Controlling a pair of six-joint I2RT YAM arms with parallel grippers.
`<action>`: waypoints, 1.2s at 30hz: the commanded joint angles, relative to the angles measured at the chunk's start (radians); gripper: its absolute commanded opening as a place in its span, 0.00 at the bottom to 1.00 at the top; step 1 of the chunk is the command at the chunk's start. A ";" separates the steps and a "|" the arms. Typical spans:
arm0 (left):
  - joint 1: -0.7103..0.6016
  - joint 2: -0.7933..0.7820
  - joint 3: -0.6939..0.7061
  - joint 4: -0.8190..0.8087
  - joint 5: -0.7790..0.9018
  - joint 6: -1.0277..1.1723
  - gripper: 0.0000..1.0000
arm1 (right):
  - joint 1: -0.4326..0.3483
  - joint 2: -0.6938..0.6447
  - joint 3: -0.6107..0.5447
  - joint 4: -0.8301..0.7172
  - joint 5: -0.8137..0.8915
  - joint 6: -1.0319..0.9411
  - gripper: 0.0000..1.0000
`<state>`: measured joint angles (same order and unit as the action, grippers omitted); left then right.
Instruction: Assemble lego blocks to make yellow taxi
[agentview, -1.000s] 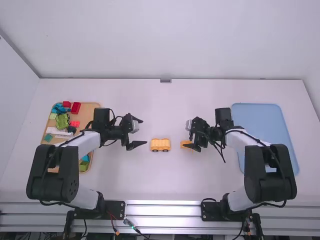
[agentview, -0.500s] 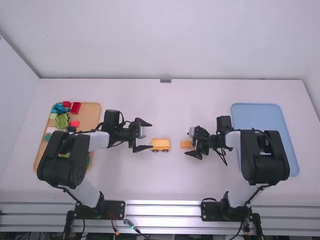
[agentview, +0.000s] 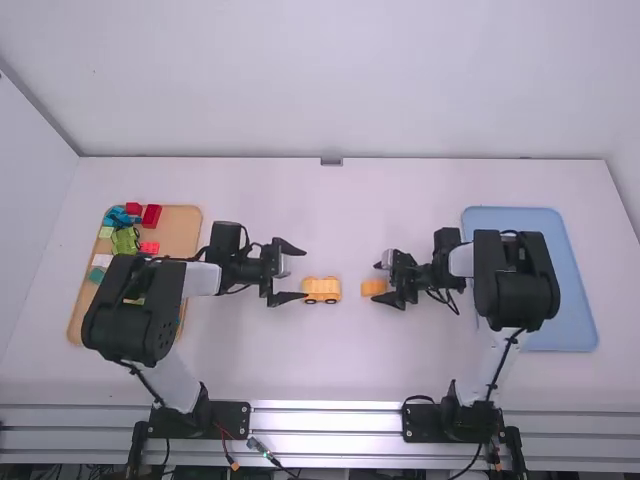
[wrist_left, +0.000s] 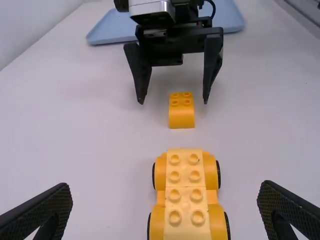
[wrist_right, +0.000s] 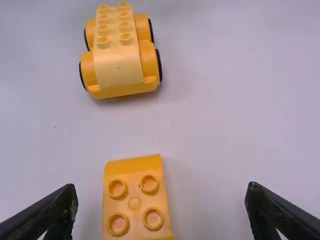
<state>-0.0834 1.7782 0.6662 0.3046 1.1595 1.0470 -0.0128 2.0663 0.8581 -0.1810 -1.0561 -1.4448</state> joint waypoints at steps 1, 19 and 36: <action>0.005 0.005 -0.006 -0.003 0.027 -0.020 0.99 | 0.007 0.038 0.022 -0.022 -0.045 -0.090 0.81; 0.005 0.005 -0.006 -0.008 0.030 -0.033 0.99 | 0.006 0.049 0.024 -0.039 -0.037 -0.108 0.32; -0.116 0.077 -0.005 0.050 -0.079 -0.040 0.99 | 0.006 0.047 0.111 -0.197 -0.081 -0.101 0.25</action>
<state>-0.1776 1.8217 0.6666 0.3519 1.1107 1.0164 -0.0093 2.0991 0.9257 -0.3531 -1.1053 -1.5505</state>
